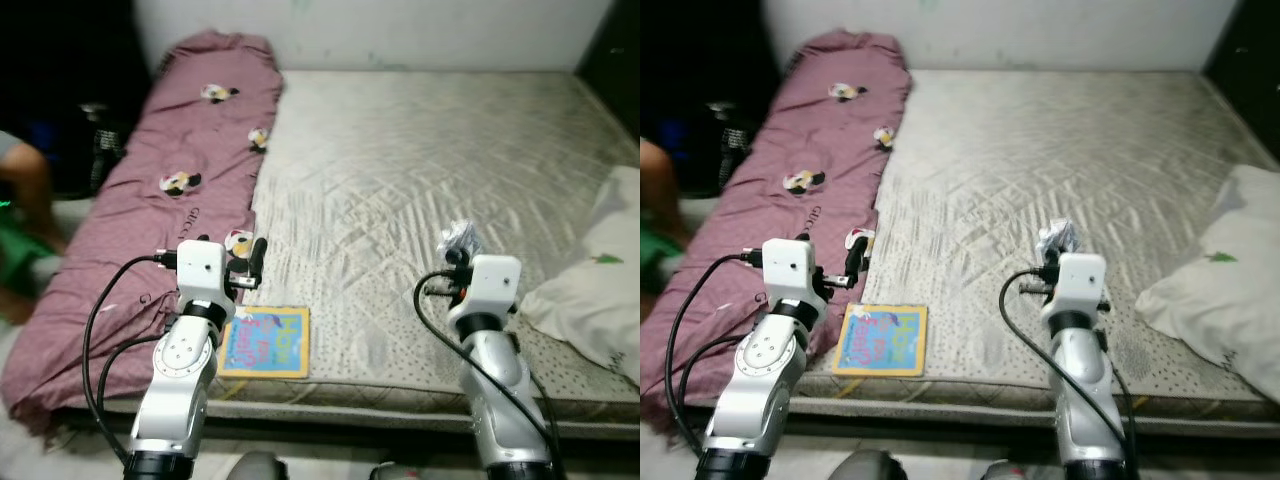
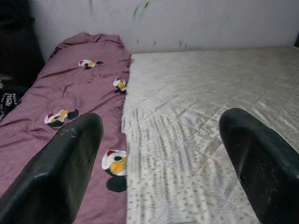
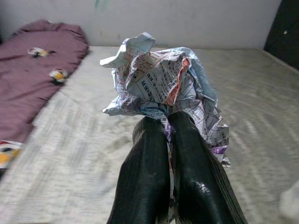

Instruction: Clean up the room

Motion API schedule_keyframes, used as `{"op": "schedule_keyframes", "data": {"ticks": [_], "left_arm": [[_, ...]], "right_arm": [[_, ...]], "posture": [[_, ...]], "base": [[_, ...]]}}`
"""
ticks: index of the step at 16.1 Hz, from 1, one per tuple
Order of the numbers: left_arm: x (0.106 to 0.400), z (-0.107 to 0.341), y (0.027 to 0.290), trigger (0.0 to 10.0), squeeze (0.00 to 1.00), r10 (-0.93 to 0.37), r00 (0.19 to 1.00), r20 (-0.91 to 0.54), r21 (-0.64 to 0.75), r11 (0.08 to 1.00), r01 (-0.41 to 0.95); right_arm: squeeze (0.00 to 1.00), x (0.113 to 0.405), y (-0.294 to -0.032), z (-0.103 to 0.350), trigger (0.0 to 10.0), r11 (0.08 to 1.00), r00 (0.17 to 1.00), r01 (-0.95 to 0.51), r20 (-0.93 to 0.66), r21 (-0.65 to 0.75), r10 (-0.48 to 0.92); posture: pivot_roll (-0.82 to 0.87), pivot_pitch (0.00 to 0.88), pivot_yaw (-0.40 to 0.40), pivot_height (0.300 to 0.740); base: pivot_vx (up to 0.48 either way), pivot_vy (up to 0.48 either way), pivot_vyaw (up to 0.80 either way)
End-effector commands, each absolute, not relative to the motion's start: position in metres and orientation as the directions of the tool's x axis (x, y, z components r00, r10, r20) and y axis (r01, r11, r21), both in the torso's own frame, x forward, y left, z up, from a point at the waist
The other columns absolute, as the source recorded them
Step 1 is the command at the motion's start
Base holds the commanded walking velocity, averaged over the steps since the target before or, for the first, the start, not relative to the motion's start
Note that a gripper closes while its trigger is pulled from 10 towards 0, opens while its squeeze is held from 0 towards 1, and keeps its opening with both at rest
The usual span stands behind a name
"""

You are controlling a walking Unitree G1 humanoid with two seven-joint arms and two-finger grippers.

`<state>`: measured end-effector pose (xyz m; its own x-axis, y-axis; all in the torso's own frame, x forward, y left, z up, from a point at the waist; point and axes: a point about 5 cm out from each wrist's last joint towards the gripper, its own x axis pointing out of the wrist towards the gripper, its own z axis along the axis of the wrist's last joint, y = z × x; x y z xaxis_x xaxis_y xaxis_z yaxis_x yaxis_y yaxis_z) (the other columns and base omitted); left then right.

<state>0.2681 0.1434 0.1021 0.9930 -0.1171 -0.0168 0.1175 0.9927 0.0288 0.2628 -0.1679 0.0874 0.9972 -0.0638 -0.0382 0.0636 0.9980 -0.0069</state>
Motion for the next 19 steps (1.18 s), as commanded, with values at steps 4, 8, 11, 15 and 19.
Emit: {"op": "schedule_keyframes", "data": {"ticks": [4,8,11,15,19], "left_arm": [[0.267,0.098,0.144,10.0,0.0,-0.097,0.995,-0.03,0.024,0.995,0.098],[0.267,0.099,0.146,10.0,0.0,-0.093,0.995,-0.024,0.034,0.995,0.094],[0.269,0.101,0.146,10.0,0.0,-0.082,0.996,-0.019,0.041,0.996,0.083],[0.266,0.099,0.144,10.0,0.0,-0.07,0.997,-0.017,0.027,0.997,0.07],[0.266,0.099,0.144,10.0,0.0,-0.065,0.998,-0.014,0.03,0.997,0.065]], "right_arm": [[0.0,0.265,-0.162,0.089,10.0,0.999,0.999,0.029,-0.038,-0.013,-0.03],[0.0,0.269,-0.159,0.091,10.0,1.0,1.0,0.015,-0.02,0.002,-0.015],[0.0,0.275,-0.154,0.096,10.0,0.999,1.0,-0.018,0.001,-0.027,0.018],[0.0,0.278,-0.144,0.095,10.0,0.997,0.998,-0.07,-0.002,-0.017,0.07],[0.0,0.283,-0.143,0.099,10.0,0.996,0.996,-0.085,0.01,-0.009,0.085]], "posture": [[-0.03,0.024,0.029,0.74],[-0.03,0.027,0.041,0.74],[-0.02,0.03,0.039,0.74],[0.0,0.027,0.006,0.74],[0.0,0.033,0.0,0.74]], "base": [[0.0,0.478,0.0],[0.0,0.477,0.0],[0.0,0.081,0.0],[0.0,0.352,0.6],[0.0,0.469,0.52]]}}
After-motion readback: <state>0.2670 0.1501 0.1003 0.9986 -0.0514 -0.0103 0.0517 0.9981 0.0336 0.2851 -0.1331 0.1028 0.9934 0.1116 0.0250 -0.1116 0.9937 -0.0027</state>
